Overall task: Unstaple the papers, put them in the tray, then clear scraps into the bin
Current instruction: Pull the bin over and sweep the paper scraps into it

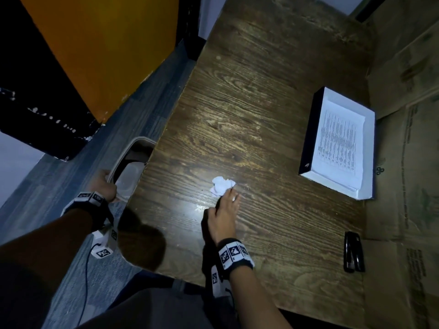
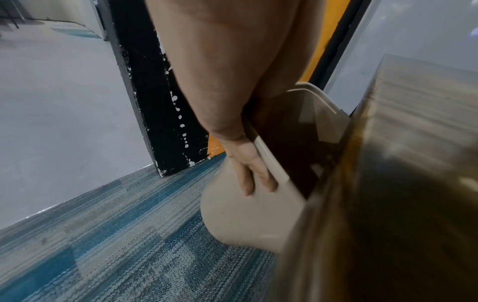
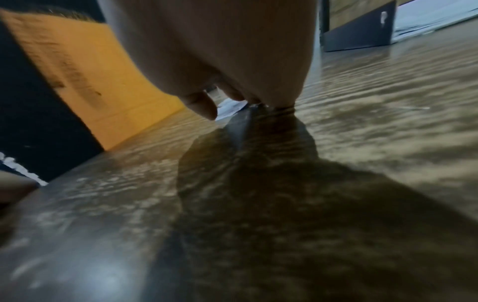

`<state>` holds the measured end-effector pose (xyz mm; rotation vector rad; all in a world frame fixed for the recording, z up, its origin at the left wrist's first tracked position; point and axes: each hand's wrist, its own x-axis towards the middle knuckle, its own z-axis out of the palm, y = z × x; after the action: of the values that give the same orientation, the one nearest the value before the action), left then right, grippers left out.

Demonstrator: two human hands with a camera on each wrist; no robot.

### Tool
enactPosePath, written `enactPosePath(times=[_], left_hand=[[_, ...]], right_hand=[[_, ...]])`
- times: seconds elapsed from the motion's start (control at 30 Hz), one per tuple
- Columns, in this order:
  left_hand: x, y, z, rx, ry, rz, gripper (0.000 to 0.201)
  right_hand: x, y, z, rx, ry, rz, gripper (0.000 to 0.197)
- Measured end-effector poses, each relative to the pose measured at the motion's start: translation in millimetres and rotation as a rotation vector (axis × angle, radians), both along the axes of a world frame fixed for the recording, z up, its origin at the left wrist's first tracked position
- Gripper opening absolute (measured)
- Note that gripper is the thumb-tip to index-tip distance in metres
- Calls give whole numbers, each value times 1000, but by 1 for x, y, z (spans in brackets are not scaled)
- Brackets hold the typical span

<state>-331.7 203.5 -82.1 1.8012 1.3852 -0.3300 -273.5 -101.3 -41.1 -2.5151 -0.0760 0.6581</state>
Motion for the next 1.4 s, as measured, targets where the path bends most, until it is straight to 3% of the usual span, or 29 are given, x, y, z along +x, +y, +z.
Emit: enactPosePath(times=[0.13, 0.23, 0.37, 0.5, 0.6, 0.77, 0.9, 1.0, 1.07, 1.17, 1.4], left_hand=[[-8, 13, -26, 40, 10, -49, 52], [-8, 5, -16, 47, -16, -27, 51], [-10, 2, -11, 16, -51, 23, 50], [-15, 15, -34, 22, -75, 20, 50], [-15, 18, -38, 16, -73, 23, 53], [-13, 12, -32, -21, -90, 29, 54], [-8, 13, -40, -8, -62, -11, 55], [-7, 16, -44, 2, -69, -30, 50], [-6, 14, -40, 11, -69, -31, 49], [-5, 7, -26, 45, -74, -32, 44], [-1, -3, -4, 29, -83, -11, 44]], right_hand=[[5, -17, 3, 137, -59, -80, 71], [27, -59, -1, -5, -130, -264, 71], [59, -90, -1, -195, -63, -393, 72], [57, -46, -3, -246, -21, -191, 72], [34, -4, -3, -142, -37, 38, 71], [14, -14, 3, 3, -92, 83, 66], [0, -92, -2, -209, -194, -104, 68], [-11, -152, -3, -332, -76, -386, 67], [-16, -162, -6, -378, 12, -485, 67], [-17, -120, -13, -411, 8, -378, 74], [-4, 16, -6, -181, 22, -19, 71]])
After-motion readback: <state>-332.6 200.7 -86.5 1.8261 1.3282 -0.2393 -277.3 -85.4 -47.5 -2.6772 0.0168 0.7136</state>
